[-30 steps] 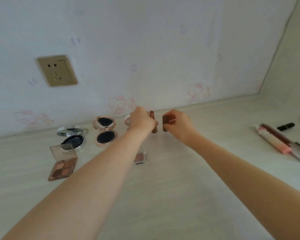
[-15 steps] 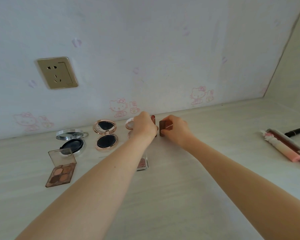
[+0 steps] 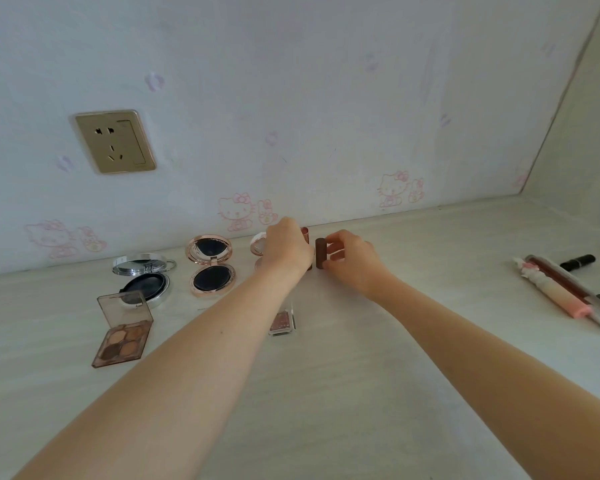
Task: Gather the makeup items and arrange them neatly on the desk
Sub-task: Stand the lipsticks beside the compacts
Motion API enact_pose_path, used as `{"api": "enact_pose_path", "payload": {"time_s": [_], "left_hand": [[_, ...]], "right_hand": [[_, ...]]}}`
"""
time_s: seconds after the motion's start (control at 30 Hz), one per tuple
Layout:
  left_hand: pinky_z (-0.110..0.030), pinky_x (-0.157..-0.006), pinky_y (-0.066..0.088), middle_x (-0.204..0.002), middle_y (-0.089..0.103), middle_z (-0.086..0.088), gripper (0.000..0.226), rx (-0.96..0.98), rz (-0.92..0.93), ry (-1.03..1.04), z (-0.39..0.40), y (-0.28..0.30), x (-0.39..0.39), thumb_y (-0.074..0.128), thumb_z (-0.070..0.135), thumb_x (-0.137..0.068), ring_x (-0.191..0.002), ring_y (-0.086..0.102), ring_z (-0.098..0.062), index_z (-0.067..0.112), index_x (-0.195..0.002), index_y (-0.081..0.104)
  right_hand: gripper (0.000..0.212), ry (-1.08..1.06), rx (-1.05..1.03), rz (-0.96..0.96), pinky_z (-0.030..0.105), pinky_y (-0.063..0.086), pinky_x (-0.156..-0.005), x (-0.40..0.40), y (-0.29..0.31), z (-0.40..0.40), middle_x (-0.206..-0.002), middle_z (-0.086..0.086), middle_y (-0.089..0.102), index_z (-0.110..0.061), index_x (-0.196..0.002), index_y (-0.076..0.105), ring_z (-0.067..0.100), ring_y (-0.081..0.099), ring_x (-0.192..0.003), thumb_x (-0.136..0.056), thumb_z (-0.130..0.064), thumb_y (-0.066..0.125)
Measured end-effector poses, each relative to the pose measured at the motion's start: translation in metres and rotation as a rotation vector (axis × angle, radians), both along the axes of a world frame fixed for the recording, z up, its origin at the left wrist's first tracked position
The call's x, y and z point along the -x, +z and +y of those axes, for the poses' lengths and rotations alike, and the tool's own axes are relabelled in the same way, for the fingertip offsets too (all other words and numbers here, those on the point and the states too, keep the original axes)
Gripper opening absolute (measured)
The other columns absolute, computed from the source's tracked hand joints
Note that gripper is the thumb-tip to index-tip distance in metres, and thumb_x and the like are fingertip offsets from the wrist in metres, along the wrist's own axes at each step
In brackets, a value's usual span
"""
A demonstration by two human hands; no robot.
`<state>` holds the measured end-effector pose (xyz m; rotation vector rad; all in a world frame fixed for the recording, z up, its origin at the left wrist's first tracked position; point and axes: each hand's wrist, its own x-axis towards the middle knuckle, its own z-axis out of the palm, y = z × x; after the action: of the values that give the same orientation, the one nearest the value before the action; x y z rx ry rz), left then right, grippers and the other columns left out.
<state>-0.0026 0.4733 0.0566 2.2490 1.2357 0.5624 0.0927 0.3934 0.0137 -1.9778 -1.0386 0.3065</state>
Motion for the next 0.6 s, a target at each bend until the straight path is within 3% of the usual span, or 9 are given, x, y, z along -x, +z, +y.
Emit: {"api": "enact_pose_path", "payload": {"time_s": [0.07,0.17,0.27,0.33,0.53,0.6], "left_hand": [[-0.033,-0.059,0.044,-0.071,0.051,-0.005,0.02,-0.02,-0.018,-0.011,-0.003,0.003,0.006,0.061,0.004,-0.079,-0.068,0.051,-0.029,0.01,-0.068,0.046],[-0.041,-0.068,0.054,-0.081,0.055,-0.011,0.004,-0.057,-0.058,-0.057,-0.012,0.008,0.016,0.057,0.005,-0.085,-0.071,0.056,-0.032,0.002,-0.084,0.057],[-0.039,-0.079,0.05,-0.083,0.053,-0.009,0.008,-0.154,-0.047,-0.084,-0.024,0.011,0.026,0.054,0.008,-0.09,-0.084,0.059,-0.033,0.002,-0.095,0.058],[-0.038,-0.078,0.048,-0.092,0.057,-0.012,0.011,-0.24,-0.033,-0.093,-0.034,0.012,0.032,0.051,0.008,-0.092,-0.09,0.059,-0.034,0.005,-0.101,0.056],[-0.039,-0.066,0.044,-0.104,0.063,-0.016,0.02,-0.546,0.059,-0.221,-0.072,0.004,0.035,0.045,0.009,-0.092,-0.094,0.06,-0.036,0.003,-0.107,0.056],[-0.043,-0.076,0.047,-0.106,0.063,-0.017,0.024,-0.551,0.056,-0.307,-0.089,-0.001,0.025,0.045,0.01,-0.092,-0.102,0.058,-0.036,0.003,-0.11,0.057]], "right_hand": [[0.041,0.008,0.011,-0.038,0.026,0.047,-0.086,0.0,0.001,-0.009,-0.112,0.006,0.062,-0.008,-0.125,0.052,0.021,0.059,-0.1,-0.085,-0.01,0.064],[0.037,0.008,0.056,-0.145,0.03,0.045,-0.093,-0.001,0.006,-0.028,-0.116,0.006,0.062,-0.008,-0.126,0.052,0.02,0.056,-0.108,-0.09,-0.012,0.058],[0.036,0.004,0.111,-0.251,0.024,0.042,-0.092,-0.001,0.012,-0.054,-0.121,0.004,0.061,-0.009,-0.128,0.051,0.019,0.054,-0.114,-0.093,-0.015,0.054],[0.036,0.007,0.153,-0.334,0.024,0.04,-0.093,0.0,0.015,-0.073,-0.124,0.004,0.06,-0.009,-0.13,0.05,0.02,0.053,-0.117,-0.094,-0.016,0.052],[0.036,-0.026,0.266,-0.517,0.039,0.043,-0.099,-0.001,0.022,-0.137,-0.13,0.006,0.054,-0.013,-0.131,0.05,0.024,0.048,-0.121,-0.096,-0.019,0.047],[0.035,-0.048,0.284,-0.552,0.038,0.042,-0.099,-0.006,0.023,-0.159,-0.13,0.005,0.053,-0.013,-0.131,0.05,0.023,0.045,-0.123,-0.096,-0.019,0.046]]}}
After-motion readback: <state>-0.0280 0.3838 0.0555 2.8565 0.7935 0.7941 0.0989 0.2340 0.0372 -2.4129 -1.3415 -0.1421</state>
